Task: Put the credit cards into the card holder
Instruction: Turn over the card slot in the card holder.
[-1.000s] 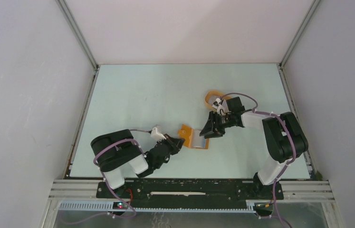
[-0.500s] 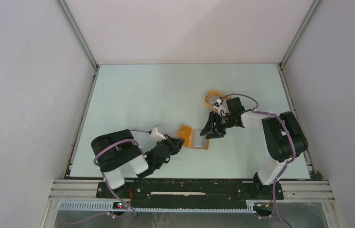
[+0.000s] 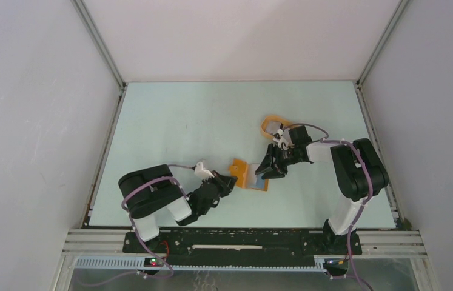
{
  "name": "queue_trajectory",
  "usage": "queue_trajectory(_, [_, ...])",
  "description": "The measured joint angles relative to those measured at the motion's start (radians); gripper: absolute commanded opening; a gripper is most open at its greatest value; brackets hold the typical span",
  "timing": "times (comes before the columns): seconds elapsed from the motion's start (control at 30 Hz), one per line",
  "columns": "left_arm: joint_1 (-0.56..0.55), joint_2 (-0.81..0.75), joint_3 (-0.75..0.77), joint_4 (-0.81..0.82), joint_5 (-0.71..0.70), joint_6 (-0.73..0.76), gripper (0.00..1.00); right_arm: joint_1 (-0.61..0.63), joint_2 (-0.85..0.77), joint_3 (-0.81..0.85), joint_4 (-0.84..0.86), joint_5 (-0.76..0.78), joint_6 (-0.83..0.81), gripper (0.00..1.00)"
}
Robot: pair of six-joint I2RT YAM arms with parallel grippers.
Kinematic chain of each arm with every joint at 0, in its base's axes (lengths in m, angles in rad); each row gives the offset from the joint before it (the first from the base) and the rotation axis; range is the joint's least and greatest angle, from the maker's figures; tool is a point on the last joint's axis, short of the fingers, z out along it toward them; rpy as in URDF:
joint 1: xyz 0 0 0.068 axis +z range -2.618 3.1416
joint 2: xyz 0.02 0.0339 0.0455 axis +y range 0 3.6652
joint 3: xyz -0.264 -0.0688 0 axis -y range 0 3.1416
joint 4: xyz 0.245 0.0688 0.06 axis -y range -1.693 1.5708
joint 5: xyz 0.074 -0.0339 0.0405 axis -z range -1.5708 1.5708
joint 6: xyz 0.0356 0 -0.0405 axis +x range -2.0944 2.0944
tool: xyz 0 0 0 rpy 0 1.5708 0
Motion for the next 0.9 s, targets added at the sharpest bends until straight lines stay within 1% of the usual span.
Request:
queue_trajectory(0.17, [-0.009, 0.001, 0.006, -0.002, 0.002, 0.0, 0.03, -0.003, 0.002, 0.002, 0.003, -0.025, 0.01, 0.55])
queue_trajectory(0.37, [-0.011, 0.001, 0.006, -0.003, 0.002, 0.0, 0.03, -0.015, 0.002, 0.014, 0.003, -0.044, 0.009, 0.57])
queue_trajectory(0.57, [-0.011, 0.001, 0.006, -0.003, 0.002, 0.0, 0.03, -0.031, 0.002, 0.015, 0.005, -0.051, 0.007, 0.55])
queue_trajectory(0.67, [-0.012, 0.001, 0.006, -0.002, 0.002, 0.0, 0.03, -0.031, 0.002, 0.015, 0.005, -0.052, 0.006, 0.53])
queue_trajectory(0.83, [-0.017, 0.001, 0.006, -0.002, 0.002, 0.0, 0.03, -0.032, 0.002, 0.019, 0.004, -0.068, 0.005, 0.52])
queue_trajectory(0.9, [-0.018, 0.002, 0.006, -0.002, 0.002, 0.0, 0.03, -0.032, 0.002, 0.023, 0.003, -0.076, 0.004, 0.5])
